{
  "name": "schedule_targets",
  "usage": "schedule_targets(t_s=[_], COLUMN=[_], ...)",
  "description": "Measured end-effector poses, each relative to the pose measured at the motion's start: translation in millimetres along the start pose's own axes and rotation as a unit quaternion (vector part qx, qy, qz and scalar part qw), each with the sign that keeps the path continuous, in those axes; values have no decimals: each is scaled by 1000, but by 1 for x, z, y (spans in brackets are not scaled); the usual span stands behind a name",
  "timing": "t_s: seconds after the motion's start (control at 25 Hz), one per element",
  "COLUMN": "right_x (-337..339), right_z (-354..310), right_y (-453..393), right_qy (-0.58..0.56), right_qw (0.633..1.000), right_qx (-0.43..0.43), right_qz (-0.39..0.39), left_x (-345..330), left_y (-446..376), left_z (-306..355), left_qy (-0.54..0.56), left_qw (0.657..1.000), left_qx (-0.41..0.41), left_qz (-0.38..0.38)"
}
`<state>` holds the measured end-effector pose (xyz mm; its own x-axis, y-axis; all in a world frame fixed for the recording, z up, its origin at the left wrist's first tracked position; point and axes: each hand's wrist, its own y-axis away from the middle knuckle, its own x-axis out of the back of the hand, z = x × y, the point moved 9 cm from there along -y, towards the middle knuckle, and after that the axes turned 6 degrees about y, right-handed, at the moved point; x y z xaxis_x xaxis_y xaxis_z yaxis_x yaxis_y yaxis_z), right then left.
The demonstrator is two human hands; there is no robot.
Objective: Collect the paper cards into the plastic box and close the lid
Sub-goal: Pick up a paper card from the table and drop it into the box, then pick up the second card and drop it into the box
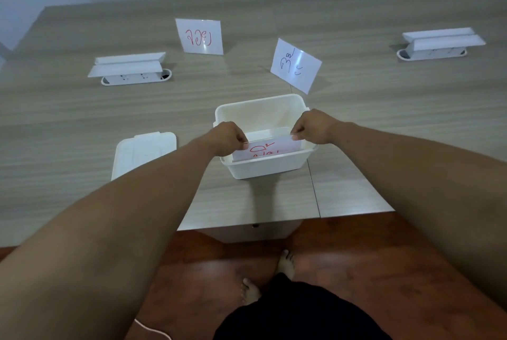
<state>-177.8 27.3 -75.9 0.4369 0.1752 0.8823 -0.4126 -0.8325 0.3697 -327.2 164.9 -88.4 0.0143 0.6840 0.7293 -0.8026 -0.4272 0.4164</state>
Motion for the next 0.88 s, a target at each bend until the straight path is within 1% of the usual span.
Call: schedule_targets(t_s=[0.08, 0.12, 0.2, 0.28, 0.44, 0.68, 0.88], right_x=[-16, -21, -18, -2, 48, 100, 142], right_z=[2, 2, 3, 7, 27, 76, 123], right_y=[7, 11, 18, 23, 26, 7, -51], right_qy=[19, 22, 6, -6, -10, 6, -40], right_qw=[999, 999, 1000, 999, 990, 985, 973], right_qx=[-4, -6, -11, -26, -46, -82, -117], right_qz=[-26, -29, -6, 42, 134, 153, 196], left_x=[-11, -12, -7, 3, 36, 85, 126], left_y=[3, 3, 2, -2, -24, -88, -170], left_z=[-1, -1, -2, -1, 25, 90, 138], left_qy=[-56, -63, -29, 6, 2, -58, -70], left_qw=[998, 998, 999, 1000, 1000, 995, 986], left_qx=[2, 5, 13, 20, 5, -51, -85], left_qz=[-21, -25, -20, -11, 12, 69, 124])
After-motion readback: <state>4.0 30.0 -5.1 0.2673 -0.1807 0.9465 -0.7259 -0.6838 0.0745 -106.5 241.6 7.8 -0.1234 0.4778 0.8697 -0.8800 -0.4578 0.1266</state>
